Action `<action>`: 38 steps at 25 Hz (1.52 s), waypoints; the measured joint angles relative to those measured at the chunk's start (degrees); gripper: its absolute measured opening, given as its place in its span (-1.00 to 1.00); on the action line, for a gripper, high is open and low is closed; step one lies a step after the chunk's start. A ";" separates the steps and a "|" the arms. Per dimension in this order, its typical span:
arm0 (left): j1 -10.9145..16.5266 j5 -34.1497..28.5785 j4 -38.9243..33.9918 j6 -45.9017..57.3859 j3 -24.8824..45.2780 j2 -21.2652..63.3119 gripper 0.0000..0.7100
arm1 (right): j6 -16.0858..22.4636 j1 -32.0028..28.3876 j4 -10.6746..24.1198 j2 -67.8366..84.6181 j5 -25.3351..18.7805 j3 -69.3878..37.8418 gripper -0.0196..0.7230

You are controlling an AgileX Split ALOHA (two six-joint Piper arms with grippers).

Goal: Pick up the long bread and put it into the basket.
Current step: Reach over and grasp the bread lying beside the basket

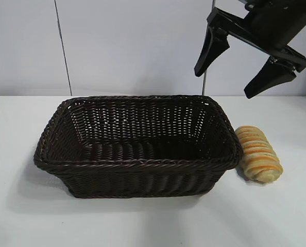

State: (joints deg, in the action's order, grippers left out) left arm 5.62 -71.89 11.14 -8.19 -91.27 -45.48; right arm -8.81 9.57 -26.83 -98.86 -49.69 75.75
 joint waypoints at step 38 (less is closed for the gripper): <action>-3.98 7.43 -4.39 1.88 63.50 46.41 0.94 | 2.90 0.00 14.54 0.00 -1.57 0.00 0.92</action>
State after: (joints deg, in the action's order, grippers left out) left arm 1.64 -64.46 6.76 -6.31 -27.78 0.93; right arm -5.91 9.57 -12.28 -98.86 -51.26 75.75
